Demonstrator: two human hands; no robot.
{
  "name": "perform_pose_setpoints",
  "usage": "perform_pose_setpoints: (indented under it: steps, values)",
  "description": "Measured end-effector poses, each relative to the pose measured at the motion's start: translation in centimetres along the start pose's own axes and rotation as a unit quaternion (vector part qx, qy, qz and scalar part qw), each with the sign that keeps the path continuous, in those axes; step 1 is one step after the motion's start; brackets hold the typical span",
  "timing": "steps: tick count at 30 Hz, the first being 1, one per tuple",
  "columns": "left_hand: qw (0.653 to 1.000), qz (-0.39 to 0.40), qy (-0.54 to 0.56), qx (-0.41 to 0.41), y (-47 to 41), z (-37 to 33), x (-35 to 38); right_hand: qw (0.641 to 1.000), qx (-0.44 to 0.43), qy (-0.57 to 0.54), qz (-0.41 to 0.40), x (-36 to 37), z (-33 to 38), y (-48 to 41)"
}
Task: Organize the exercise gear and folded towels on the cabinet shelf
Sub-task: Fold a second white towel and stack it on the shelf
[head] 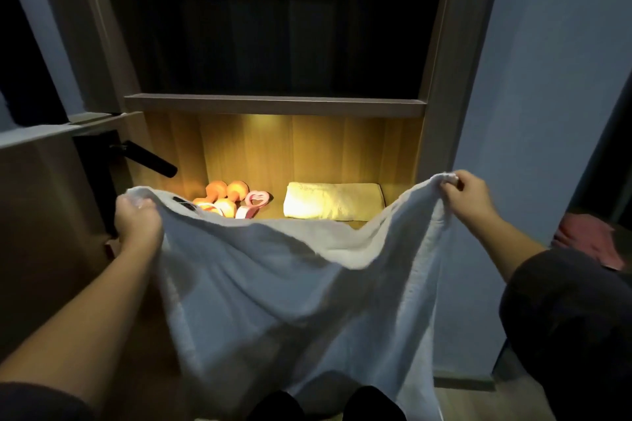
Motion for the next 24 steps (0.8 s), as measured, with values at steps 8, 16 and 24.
perform_pose_setpoints:
  steps: [8, 16, 24]
  values:
    - [0.941, 0.163, 0.290, 0.063, 5.5, -5.2, 1.7, 0.969, -0.153, -0.169, 0.097, 1.6, 9.3, 3.7]
    - [0.906, 0.256, 0.316, 0.119, 5.3, -9.1, -0.7, 0.934, -0.159, -0.298, 0.114, -0.7, 11.9, 3.3]
    - [0.975, -0.042, 0.209, -0.060, -0.9, -3.9, -5.3, 0.960, 0.061, -0.231, -0.145, -4.2, 3.4, 0.6]
Point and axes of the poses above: each hand's wrist, its own y-axis away from the middle knuckle, its own x-axis out of the palm, z = x × y, the point moved 2 cm from there along -y, towards the middle knuckle, and after that the axes turned 5 degrees about -x, right-handed, at the moved point
